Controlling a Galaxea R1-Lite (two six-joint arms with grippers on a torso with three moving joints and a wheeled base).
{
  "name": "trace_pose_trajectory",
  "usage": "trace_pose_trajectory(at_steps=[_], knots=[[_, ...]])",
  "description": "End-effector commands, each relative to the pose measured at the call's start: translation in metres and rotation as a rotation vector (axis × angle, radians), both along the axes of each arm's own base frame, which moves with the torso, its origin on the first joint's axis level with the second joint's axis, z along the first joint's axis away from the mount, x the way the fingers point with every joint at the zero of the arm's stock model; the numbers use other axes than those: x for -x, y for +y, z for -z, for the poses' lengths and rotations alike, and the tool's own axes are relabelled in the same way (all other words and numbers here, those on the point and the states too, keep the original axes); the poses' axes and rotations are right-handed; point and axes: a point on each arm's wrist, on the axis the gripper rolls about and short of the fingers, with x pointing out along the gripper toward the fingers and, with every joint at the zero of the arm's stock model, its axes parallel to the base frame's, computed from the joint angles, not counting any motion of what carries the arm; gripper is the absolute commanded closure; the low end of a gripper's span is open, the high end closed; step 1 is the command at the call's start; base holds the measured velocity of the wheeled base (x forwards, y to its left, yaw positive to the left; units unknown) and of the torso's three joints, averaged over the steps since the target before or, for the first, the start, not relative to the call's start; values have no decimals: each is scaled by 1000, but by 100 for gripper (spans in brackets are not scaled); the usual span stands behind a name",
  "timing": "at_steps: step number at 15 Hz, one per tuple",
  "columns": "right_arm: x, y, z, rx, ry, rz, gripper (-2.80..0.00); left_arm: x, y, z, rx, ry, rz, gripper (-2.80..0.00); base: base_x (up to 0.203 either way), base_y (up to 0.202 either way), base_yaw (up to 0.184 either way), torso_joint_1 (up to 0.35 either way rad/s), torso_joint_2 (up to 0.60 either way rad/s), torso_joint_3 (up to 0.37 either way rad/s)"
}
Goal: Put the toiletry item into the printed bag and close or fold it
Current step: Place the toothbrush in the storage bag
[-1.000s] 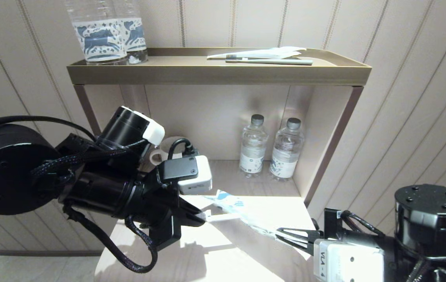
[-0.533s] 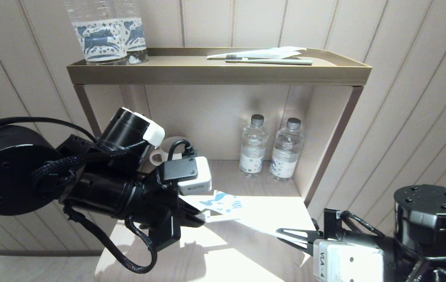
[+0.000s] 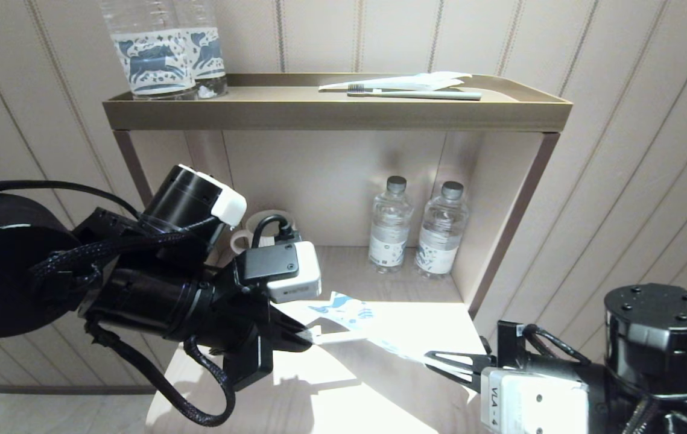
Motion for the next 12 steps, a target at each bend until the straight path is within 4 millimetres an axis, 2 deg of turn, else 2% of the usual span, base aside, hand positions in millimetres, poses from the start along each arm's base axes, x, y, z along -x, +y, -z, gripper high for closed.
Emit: trace_pose_trajectory(at_steps=[1, 8, 12], knots=[[-1, 1, -1, 0, -8, -5, 0, 3, 3, -3, 5, -8, 4, 0, 0, 0, 0, 0, 0, 0], [0, 1, -1, 0, -8, -5, 0, -4, -3, 11, -24, 26, 4, 0, 0, 0, 0, 0, 0, 0], [0, 1, 0, 1, -6, -5, 0, -6, -5, 9, -12, 14, 3, 0, 0, 0, 0, 0, 0, 0]])
